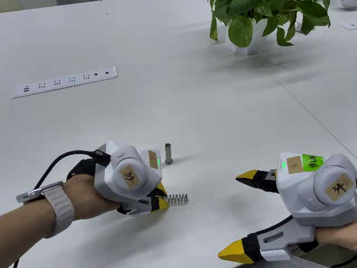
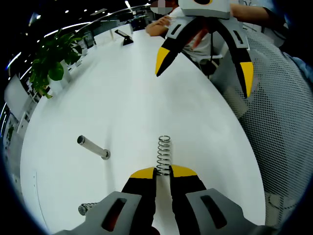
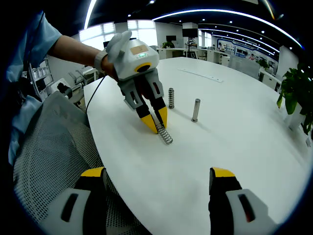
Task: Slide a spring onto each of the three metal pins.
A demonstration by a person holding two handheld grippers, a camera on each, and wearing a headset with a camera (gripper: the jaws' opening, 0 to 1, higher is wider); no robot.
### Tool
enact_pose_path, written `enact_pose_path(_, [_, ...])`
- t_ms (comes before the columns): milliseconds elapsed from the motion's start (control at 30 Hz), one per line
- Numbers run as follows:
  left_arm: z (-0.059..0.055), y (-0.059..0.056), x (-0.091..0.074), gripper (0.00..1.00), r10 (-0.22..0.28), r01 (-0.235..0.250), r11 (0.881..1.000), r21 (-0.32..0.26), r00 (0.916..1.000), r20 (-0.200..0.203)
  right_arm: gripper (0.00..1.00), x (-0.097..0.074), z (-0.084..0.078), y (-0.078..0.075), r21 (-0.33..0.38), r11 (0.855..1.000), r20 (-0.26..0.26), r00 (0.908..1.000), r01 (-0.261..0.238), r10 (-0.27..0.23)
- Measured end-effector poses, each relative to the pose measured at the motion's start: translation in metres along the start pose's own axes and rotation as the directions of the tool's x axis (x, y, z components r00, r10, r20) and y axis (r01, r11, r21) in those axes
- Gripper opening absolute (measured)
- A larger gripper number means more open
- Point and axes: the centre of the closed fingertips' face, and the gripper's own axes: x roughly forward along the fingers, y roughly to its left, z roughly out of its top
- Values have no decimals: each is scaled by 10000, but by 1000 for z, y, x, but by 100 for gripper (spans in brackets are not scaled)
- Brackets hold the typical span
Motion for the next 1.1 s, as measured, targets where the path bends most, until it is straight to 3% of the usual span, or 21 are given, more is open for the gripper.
enact_pose_path(167, [0, -1, 0, 10, 177, -161, 9984, -540, 9994, 298, 87, 1, 3, 2, -11, 10000, 26, 10000, -52, 52])
enact_pose_path(433, [-1, -7, -3, 10, 576, -509, 9942, -944, 9959, 701, 86, 2, 11, 0, -166, 9998, 62, 9999, -112, 113])
enact_pose_path(633, [-8, -14, -12, 10, 904, -780, 9887, -1283, 9915, 939, 86, 5, 18, 3, -313, 9993, 90, 9998, -191, 194])
enact_pose_path(867, [-19, -23, -27, 10, 1329, -1046, 9718, -2111, 9832, 1249, 86, 14, 25, 11, -448, 9980, 106, 9989, -455, 460])
enact_pose_path(1100, [-23, -31, -48, 10, 1987, -1436, 9464, -2893, 9651, 1707, 84, 20, 33, 18, -717, 9943, 89, 9968, -783, 791])
